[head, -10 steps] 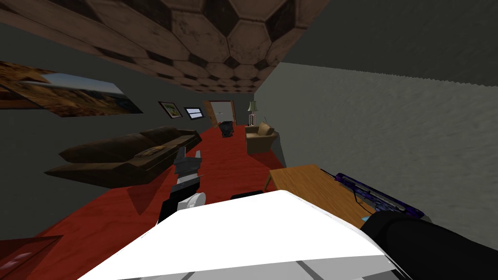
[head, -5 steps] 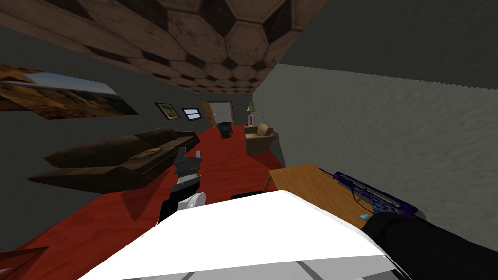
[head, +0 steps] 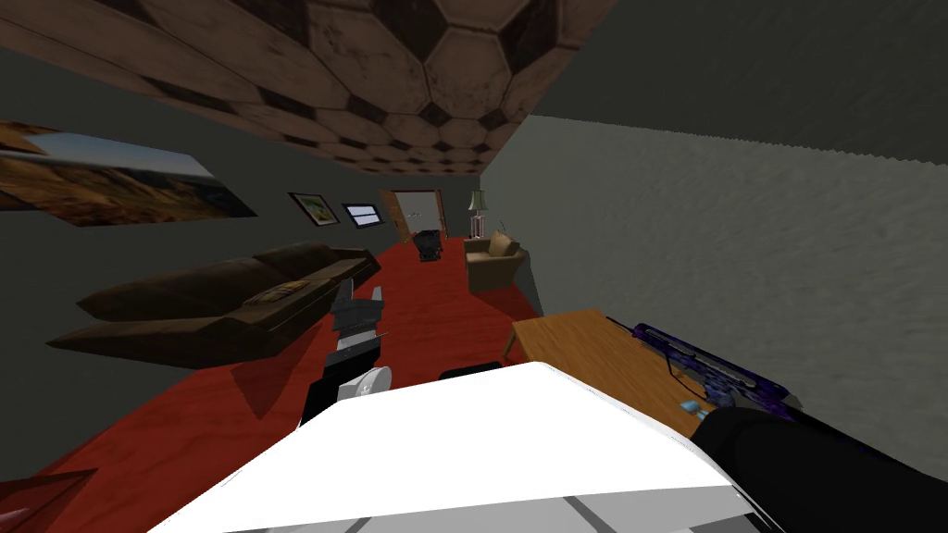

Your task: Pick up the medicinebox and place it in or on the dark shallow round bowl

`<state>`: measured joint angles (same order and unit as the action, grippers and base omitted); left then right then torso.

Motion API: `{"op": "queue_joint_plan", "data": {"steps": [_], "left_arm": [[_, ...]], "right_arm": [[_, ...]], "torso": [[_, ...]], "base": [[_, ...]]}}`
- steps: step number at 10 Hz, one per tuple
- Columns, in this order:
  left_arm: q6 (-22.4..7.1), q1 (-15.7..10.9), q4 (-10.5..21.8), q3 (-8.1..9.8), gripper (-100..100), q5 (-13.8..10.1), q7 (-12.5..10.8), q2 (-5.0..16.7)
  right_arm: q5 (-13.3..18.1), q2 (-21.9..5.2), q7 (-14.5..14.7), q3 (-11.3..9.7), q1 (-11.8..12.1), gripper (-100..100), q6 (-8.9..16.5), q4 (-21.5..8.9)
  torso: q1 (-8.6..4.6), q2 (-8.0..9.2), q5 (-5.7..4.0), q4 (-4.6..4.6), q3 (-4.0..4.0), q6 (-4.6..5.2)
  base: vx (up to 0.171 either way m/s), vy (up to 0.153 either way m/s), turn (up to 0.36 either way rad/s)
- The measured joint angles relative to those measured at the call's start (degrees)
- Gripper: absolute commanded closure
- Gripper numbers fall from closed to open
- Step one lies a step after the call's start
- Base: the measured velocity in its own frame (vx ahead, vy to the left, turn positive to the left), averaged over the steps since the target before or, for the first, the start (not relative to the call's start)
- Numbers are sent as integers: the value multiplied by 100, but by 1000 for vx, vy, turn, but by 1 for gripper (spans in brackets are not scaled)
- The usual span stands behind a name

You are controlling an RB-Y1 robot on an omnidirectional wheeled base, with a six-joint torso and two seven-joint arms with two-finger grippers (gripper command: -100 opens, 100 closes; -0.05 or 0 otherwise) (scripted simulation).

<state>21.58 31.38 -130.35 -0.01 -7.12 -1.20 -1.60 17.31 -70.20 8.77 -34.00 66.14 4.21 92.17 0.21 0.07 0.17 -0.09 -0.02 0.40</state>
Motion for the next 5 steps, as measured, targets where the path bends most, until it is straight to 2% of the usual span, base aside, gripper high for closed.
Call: {"op": "queue_joint_plan", "data": {"steps": [3, 5], "left_arm": [[0, 0, 0, 0, 0, 0, 0, 0], [0, -1, 0, 0, 0, 0, 0, 0]], "right_arm": [[143, -180, -83, -111, 180, 100, -268, -348], [197, -277, -226, -143, 275, 100, -442, -537]], "torso": [[8, 40, 6, 2, 20, 17], [6, 32, 4, 4, 17, 13]], "base": [[-182, 33, -220], [-165, 5, -193]]}}
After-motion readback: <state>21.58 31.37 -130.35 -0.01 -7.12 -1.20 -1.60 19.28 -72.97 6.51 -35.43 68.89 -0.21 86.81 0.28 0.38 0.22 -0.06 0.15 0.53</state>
